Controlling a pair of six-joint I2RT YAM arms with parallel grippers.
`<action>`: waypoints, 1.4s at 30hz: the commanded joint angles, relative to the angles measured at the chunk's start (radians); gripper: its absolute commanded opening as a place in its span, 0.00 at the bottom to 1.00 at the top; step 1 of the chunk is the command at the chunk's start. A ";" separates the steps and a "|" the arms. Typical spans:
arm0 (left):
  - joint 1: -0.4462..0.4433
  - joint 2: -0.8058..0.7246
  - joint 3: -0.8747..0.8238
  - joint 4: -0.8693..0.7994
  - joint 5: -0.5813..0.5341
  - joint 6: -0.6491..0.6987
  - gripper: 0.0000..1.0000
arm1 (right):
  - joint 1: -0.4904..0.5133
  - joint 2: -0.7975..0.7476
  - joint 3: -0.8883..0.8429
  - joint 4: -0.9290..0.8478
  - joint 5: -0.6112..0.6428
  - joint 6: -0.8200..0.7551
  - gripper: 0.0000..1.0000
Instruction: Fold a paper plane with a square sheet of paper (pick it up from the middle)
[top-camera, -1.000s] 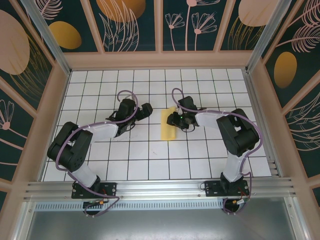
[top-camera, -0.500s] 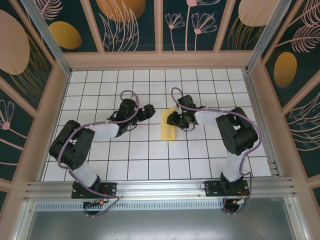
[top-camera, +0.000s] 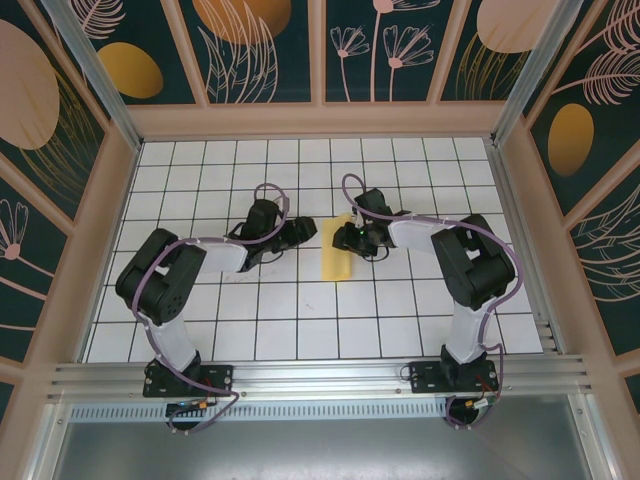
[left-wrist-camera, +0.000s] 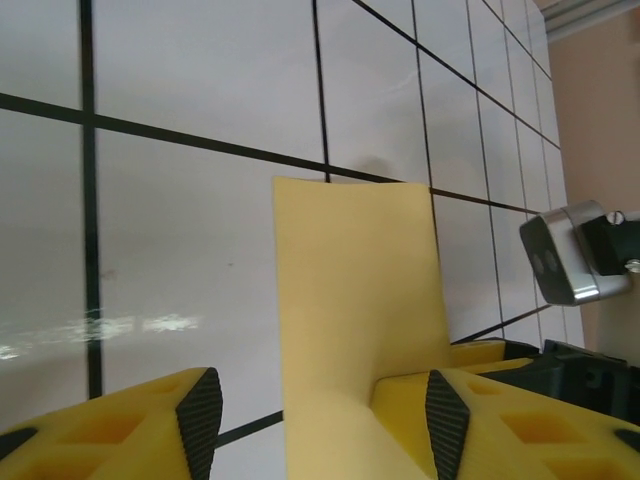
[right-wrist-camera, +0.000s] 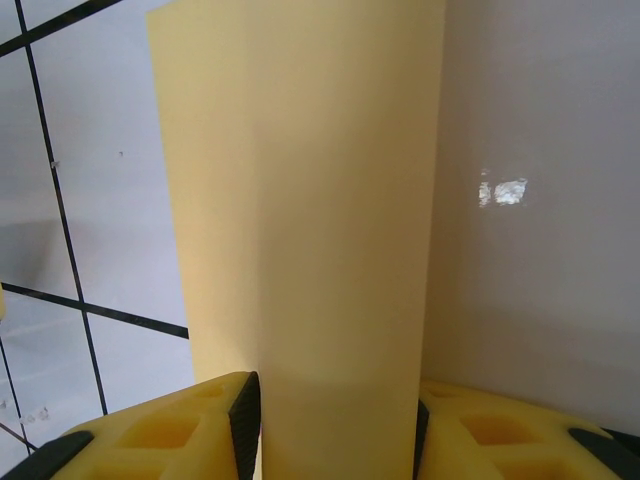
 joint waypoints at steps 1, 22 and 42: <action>-0.009 0.024 0.032 0.027 0.031 -0.006 0.56 | 0.007 0.198 -0.071 -0.034 0.115 -0.024 0.42; -0.050 0.106 0.090 0.019 0.092 -0.032 0.34 | 0.016 0.227 -0.070 -0.046 0.138 -0.030 0.39; -0.062 0.167 0.150 -0.051 0.095 -0.040 0.16 | 0.019 0.245 -0.065 -0.042 0.133 -0.035 0.41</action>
